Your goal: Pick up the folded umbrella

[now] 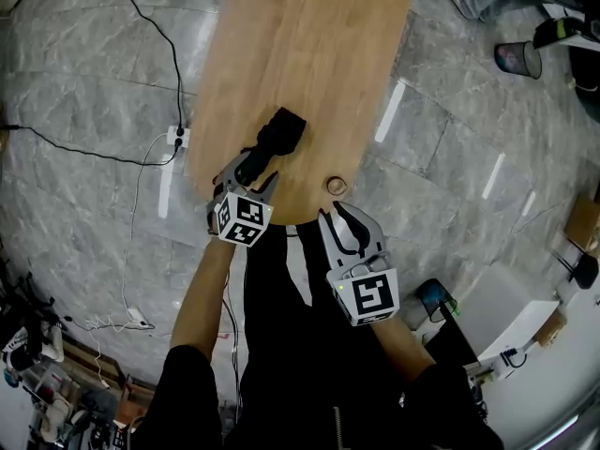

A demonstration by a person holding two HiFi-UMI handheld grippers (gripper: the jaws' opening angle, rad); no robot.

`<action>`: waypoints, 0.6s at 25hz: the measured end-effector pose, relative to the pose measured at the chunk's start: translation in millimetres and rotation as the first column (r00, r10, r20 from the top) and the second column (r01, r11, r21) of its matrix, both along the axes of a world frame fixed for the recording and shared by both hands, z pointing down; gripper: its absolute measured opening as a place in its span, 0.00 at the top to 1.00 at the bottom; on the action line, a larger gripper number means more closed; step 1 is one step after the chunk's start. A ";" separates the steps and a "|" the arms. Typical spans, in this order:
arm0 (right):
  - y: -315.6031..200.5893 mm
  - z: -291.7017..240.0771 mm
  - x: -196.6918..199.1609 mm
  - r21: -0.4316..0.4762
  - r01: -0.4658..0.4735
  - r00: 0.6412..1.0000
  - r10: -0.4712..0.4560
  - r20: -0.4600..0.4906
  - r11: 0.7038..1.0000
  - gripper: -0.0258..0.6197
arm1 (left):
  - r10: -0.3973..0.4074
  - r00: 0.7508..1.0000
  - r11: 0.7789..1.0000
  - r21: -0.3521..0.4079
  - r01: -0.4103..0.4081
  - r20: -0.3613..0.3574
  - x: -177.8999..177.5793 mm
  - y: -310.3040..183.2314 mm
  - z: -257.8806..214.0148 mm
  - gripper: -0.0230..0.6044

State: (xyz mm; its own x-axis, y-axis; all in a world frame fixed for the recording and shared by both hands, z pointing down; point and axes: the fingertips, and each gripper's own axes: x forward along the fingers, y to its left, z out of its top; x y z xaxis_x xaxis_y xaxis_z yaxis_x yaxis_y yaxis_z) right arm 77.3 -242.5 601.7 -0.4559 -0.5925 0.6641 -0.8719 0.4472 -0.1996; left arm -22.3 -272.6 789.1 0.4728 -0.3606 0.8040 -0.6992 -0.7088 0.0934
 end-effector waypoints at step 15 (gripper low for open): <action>-8.2 25.6 -3.0 -0.031 0.016 0.999 -0.017 -0.031 0.999 0.81 | -0.043 0.999 0.997 -0.068 0.043 0.003 1.4 -5.0 59.0 0.44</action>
State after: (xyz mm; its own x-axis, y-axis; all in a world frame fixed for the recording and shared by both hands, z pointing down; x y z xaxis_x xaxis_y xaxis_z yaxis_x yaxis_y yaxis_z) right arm 74.3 -250.7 627.3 -0.4440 -0.5640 0.6962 -0.8704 0.4558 -0.1859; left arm -20.9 -277.6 848.1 0.4571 -0.3248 0.8280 -0.7292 -0.6699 0.1398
